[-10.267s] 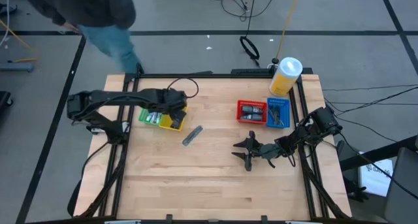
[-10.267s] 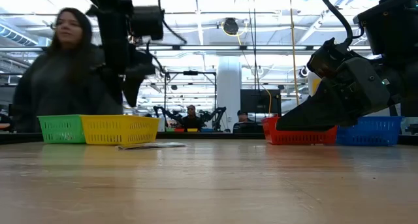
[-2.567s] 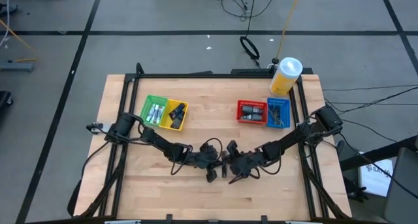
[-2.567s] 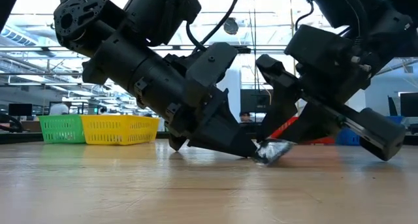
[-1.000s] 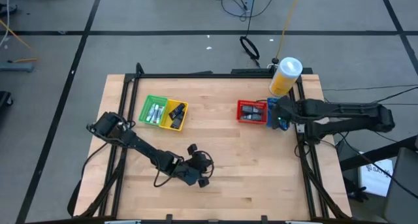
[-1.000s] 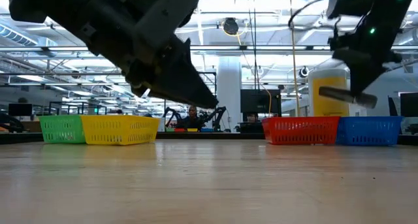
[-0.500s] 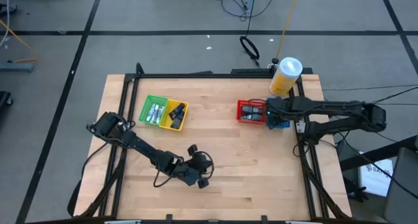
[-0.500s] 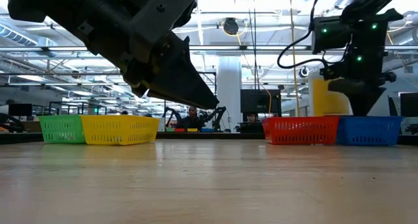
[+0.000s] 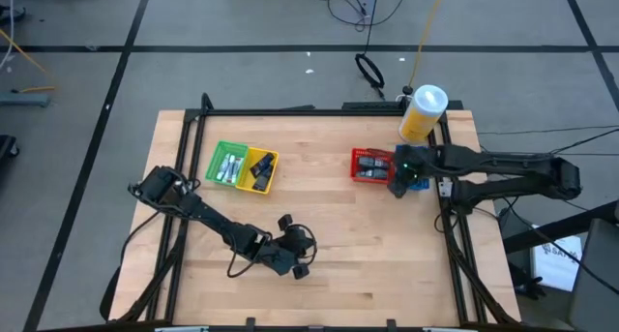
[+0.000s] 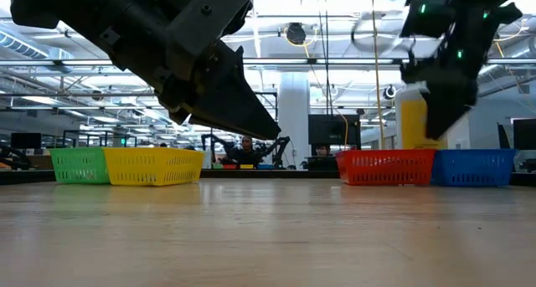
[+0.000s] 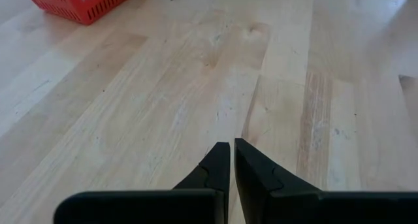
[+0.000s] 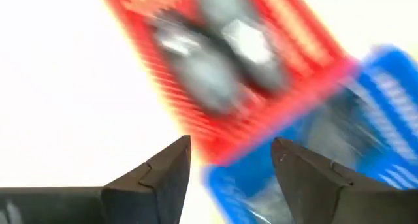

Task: Pick & Place Travel size toiletries
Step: Return to Home Position

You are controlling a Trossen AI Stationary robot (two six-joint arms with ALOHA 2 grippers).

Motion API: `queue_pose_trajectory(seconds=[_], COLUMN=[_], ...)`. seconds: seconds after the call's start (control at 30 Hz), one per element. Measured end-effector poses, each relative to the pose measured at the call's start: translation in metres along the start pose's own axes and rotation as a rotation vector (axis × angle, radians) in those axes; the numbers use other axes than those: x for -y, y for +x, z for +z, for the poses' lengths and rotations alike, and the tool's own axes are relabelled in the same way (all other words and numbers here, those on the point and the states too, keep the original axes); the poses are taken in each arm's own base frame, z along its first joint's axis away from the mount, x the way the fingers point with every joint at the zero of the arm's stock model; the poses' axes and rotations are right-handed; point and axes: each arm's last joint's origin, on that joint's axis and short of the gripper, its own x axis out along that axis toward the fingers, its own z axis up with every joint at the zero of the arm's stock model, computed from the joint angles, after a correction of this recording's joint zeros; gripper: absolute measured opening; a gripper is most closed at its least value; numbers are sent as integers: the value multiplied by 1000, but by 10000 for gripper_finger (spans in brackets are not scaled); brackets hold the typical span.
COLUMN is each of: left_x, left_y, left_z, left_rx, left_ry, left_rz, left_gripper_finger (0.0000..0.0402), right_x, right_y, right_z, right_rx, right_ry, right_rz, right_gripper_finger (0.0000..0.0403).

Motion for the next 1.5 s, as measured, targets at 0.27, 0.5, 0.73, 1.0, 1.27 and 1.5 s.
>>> queue_pose_trajectory(seconds=[0.27, 0.5, 0.73, 1.0, 1.27, 1.5], left_x=[1, 6, 5, 5, 6, 5], left_y=[-1, -4, -4, -4, -4, -3], left_z=[-1, -4, -3, -3, -1, 0], left_rx=[-7, -8, -5, -5, 9, 19], left_ry=[-13, -13, -38, -39, -43, -44], left_rz=[-2, -17, -12, -11, -18, -14], left_gripper_finger=[21, 21, 21, 21, 21, 21], right_x=[-36, -38, -19, -1, -3, -5], right_y=[-11, -5, -12, -27, -18, -13], right_z=[-22, -64, -81, -91, -91, -89], right_rx=[304, 506, 734, 928, 985, 1118], right_ry=[-308, -457, -502, -535, -546, -507], right_rz=[500, 872, 976, 1009, 951, 969], right_gripper_finger=[194, 176, 148, 69, 9, 2])
